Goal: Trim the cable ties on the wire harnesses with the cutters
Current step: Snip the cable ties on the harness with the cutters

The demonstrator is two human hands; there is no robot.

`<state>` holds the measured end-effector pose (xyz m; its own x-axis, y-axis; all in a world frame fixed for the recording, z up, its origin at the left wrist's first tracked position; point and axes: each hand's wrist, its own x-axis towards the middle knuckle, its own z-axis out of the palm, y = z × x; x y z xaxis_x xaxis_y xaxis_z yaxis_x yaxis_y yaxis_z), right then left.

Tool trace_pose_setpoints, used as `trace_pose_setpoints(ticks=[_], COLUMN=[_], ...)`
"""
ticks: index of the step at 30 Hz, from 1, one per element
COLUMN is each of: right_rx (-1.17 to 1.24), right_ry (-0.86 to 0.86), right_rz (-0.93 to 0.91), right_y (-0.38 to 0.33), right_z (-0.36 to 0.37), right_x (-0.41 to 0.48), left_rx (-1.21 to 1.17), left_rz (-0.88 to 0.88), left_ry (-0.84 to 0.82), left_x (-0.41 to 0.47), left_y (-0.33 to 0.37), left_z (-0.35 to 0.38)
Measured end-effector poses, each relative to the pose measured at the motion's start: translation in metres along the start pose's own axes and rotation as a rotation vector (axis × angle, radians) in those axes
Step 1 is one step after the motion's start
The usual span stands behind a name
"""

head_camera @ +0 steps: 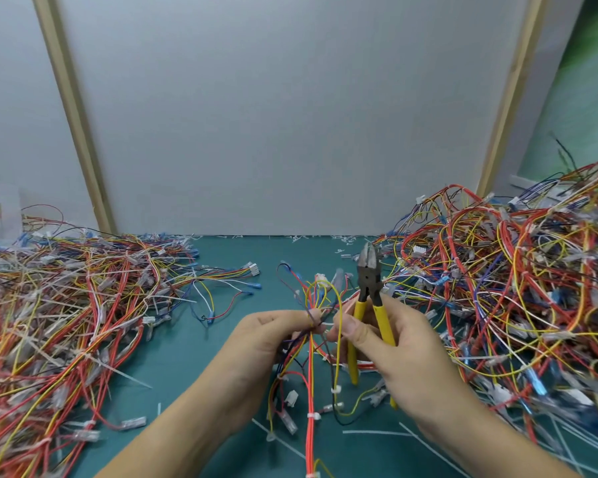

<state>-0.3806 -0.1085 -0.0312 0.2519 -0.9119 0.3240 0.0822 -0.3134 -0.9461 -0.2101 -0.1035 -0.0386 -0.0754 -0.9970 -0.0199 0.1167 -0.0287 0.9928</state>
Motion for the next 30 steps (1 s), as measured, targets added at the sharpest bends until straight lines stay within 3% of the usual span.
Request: trace_pose_setpoints(ticks=[6,15,17,20,22,27,30], right_rx=[-0.036,-0.069,-0.061,0.004,0.036,-0.087,-0.225], right_ry=[0.059,0.14,0.247,0.411,0.316,-0.166,-0.268], right_rz=[-0.006,0.044,0.0,-0.215,-0.277,0.28,0.377], right_y=[0.006,0.006,0.0,-0.021,-0.033,-0.031,-0.018], right_z=[0.005,-0.004,-0.01,-0.022,-0.025,-0.008,-0.002], right_x=[-0.002,0.004,0.006,0.006,0.003,-0.002,-0.006], left_rx=[-0.009,0.167,0.219,0.382,0.386,0.289,0.306], left_rz=[0.075,0.181,0.216,0.319,0.38,0.485,0.505], left_ry=[0.086,-0.081,-0.063,-0.028,0.023,0.186,0.231], left_x=[-0.002,-0.007,-0.008,-0.008,-0.005,0.001,0.001], left_y=[0.0,0.003,0.002,0.001,0.002,0.004,0.004], left_z=[0.001,-0.005,-0.005,-0.007,-0.01,-0.02,-0.02])
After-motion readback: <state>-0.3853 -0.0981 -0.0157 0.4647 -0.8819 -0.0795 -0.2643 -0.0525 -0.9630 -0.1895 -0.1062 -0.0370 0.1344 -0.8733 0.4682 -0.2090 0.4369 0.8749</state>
